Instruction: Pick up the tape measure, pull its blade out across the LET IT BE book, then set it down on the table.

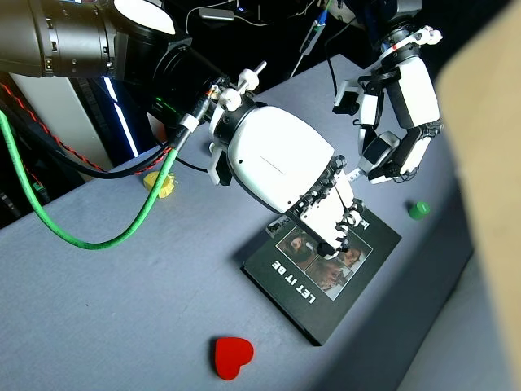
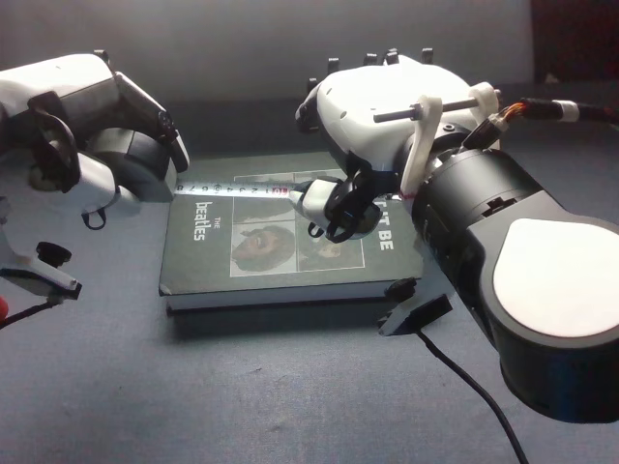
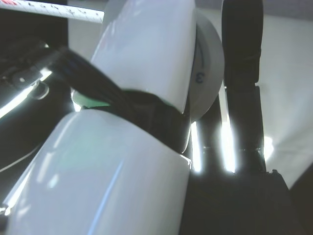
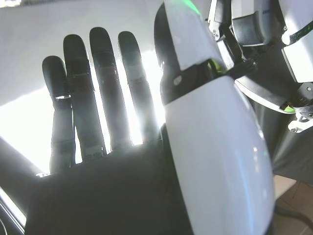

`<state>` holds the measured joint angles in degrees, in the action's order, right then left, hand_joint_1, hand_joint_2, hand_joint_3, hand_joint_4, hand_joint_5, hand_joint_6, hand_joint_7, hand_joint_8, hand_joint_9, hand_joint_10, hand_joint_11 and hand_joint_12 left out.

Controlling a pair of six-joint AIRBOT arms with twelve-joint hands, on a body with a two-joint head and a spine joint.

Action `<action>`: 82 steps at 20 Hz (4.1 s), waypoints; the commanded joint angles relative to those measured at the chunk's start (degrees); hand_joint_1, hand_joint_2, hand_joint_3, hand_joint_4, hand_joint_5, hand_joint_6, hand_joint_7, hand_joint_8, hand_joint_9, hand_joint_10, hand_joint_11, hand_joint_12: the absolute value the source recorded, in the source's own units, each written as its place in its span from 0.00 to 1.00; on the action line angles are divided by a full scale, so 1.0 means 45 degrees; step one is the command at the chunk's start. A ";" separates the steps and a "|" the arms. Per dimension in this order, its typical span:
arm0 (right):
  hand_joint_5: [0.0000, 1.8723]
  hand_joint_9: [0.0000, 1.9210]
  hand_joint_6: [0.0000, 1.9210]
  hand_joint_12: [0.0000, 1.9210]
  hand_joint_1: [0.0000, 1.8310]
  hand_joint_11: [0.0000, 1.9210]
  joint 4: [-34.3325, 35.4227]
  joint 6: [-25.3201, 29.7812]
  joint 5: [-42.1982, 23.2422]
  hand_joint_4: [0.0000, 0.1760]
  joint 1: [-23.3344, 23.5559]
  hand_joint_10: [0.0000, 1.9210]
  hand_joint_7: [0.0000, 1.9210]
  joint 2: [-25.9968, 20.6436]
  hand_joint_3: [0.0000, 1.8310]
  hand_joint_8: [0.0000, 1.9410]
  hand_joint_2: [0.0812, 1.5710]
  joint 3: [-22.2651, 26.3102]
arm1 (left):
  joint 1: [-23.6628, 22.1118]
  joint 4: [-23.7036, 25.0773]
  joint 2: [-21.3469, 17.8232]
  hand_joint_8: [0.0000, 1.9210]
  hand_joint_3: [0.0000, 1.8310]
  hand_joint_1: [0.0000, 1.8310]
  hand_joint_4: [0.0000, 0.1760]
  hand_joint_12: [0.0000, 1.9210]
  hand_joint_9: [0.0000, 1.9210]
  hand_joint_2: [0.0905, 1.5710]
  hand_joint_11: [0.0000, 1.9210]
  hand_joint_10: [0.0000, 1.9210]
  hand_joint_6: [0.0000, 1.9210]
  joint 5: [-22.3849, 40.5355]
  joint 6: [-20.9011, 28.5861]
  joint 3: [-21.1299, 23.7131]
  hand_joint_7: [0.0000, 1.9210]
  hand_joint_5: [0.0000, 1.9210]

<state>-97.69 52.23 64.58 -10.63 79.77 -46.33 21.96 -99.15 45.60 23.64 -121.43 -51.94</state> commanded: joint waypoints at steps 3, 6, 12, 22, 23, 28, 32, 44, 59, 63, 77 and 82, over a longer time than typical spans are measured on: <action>0.33 0.34 0.00 0.60 0.48 0.09 -0.1268 0.0015 0.0278 0.00 0.0028 0.02 0.37 -0.0004 0.00 0.00 0.71 0.0032 | -0.0207 0.0309 0.0060 0.53 0.00 0.75 0.00 0.45 0.52 0.69 0.55 0.61 0.47 0.0148 0.0251 0.0026 0.46 0.50; 0.34 0.34 0.01 0.59 0.48 0.09 -0.1276 -0.0139 0.0268 0.00 -0.0059 0.02 0.37 0.0026 0.00 0.00 0.71 0.0035 | -0.0233 0.0309 0.0063 0.53 0.00 0.75 0.00 0.45 0.52 0.69 0.55 0.61 0.47 0.0225 0.0354 0.0042 0.46 0.50; 0.33 0.34 0.00 0.60 0.48 0.09 -0.1784 -0.0073 0.0151 0.00 -0.0304 0.02 0.37 0.0008 0.00 0.00 0.72 -0.0132 | -0.0233 0.0308 0.0069 0.53 0.00 0.75 0.00 0.45 0.52 0.69 0.56 0.61 0.47 0.0273 0.0396 0.0079 0.46 0.51; 0.34 0.34 0.00 0.59 0.48 0.09 -0.1583 -0.0517 -0.0133 0.00 -0.0157 0.02 0.37 -0.0132 0.00 0.00 0.72 -0.0240 | -0.0252 0.0309 0.0069 0.54 0.00 0.75 0.00 0.45 0.52 0.69 0.55 0.61 0.46 0.0265 0.0491 0.0044 0.45 0.51; 0.34 0.35 0.00 0.59 0.48 0.10 -0.1583 -0.0528 -0.0154 0.00 -0.0130 0.02 0.38 -0.0137 0.00 0.00 0.72 -0.0257 | -0.0252 0.0309 0.0068 0.54 0.00 0.75 0.00 0.45 0.52 0.69 0.55 0.61 0.46 0.0253 0.0503 0.0047 0.46 0.51; 0.34 0.35 0.00 0.59 0.48 0.09 -0.1557 -0.0733 -0.0346 0.00 -0.0093 0.02 0.38 -0.0262 0.00 0.00 0.72 -0.0267 | -0.0251 0.0324 0.0064 0.52 0.00 0.75 0.00 0.44 0.52 0.69 0.55 0.61 0.48 0.0193 0.0509 0.0042 0.46 0.50; 0.34 0.35 0.00 0.60 0.48 0.10 -0.1532 -0.0826 -0.0485 0.00 -0.0064 0.02 0.38 -0.0405 0.00 0.00 0.73 -0.0268 | -0.0227 0.0359 0.0066 0.53 0.00 0.75 0.00 0.45 0.52 0.69 0.55 0.61 0.47 0.0132 0.0505 0.0010 0.45 0.51; 0.35 0.36 0.01 0.60 0.48 0.11 -0.1234 -0.1183 -0.0575 0.00 -0.0056 0.02 0.39 -0.0476 0.00 0.01 0.73 -0.0275 | -0.0183 0.0359 0.0064 0.53 0.00 0.75 0.00 0.44 0.52 0.69 0.55 0.62 0.46 0.0123 0.0578 -0.0026 0.45 0.51; 0.35 0.36 0.00 0.60 0.48 0.11 -0.1240 -0.1221 -0.0531 0.00 -0.0078 0.01 0.39 -0.0542 0.00 0.00 0.73 -0.0262 | -0.0130 0.0365 0.0057 0.54 0.00 0.75 0.00 0.44 0.52 0.69 0.56 0.61 0.46 0.0106 0.0673 -0.0045 0.46 0.50; 0.35 0.36 0.00 0.60 0.48 0.11 -0.1241 -0.1229 -0.0539 0.00 -0.0077 0.01 0.39 -0.0542 0.00 0.00 0.73 -0.0261 | -0.0097 0.0374 0.0050 0.54 0.00 0.75 0.00 0.44 0.52 0.69 0.56 0.61 0.46 0.0106 0.0710 -0.0042 0.46 0.50; 0.40 0.50 0.70 0.66 0.63 0.25 -0.1252 -0.1251 -0.0593 0.02 -0.0088 0.08 0.46 -0.0540 0.00 0.55 0.76 -0.0245 | -0.0048 0.0626 0.0036 0.54 0.00 0.75 0.00 0.44 0.52 0.69 0.55 0.61 0.45 0.0018 0.0924 -0.0058 0.46 0.51; 0.38 0.44 0.73 0.68 0.64 0.26 -0.1252 -0.1251 -0.0604 0.00 -0.0111 0.28 0.47 -0.0537 0.00 0.57 0.76 -0.0245 | -0.0069 0.0637 0.0038 0.53 0.00 0.75 0.00 0.44 0.53 0.69 0.55 0.60 0.46 -0.0007 0.0938 -0.0064 0.46 0.50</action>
<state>-98.17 46.63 59.90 -11.70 77.58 -47.40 22.31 -98.35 45.91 23.22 -117.56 -51.90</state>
